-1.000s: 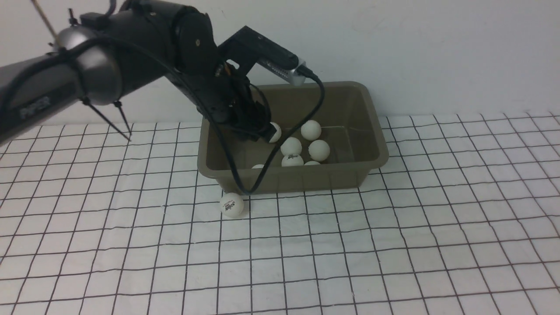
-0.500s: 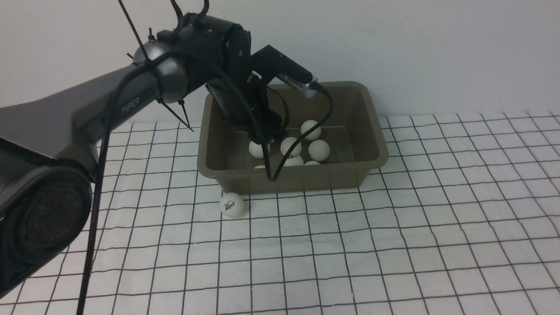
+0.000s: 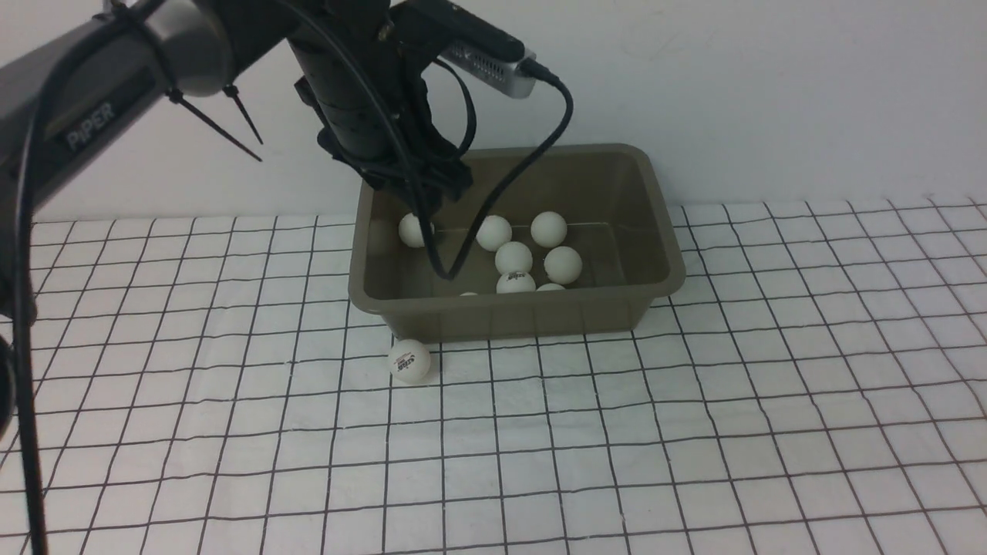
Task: Put the table tennis balls into the box on the white checkered tablecloth.
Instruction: 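Reach for and grasp a ping pong ball on the table beside the basket, then drop the ball into the bin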
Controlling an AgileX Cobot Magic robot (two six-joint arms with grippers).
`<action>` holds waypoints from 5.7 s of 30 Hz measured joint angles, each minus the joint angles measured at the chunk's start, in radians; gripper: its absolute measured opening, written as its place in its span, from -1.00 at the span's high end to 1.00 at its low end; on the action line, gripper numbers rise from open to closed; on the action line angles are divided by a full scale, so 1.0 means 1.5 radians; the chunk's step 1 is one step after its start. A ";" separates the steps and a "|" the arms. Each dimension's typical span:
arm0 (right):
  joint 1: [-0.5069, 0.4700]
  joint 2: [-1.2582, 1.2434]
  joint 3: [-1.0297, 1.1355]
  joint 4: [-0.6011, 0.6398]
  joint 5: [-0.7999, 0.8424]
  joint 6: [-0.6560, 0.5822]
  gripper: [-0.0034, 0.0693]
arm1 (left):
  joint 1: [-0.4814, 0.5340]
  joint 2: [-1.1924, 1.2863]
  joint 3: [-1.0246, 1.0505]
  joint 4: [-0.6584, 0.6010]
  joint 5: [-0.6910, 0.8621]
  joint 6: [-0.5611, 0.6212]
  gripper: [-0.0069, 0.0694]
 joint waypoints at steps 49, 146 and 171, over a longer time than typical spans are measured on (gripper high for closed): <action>0.000 0.000 0.000 0.000 0.000 0.000 0.95 | 0.000 0.127 0.302 -0.023 -0.671 -0.274 -0.42; 0.000 0.000 0.000 0.000 0.000 0.000 0.95 | -0.014 0.274 -0.209 0.068 -0.220 -0.144 -0.11; 0.000 0.000 0.000 0.000 0.000 0.000 0.95 | -0.015 -0.043 -0.273 0.094 -0.083 -0.157 0.83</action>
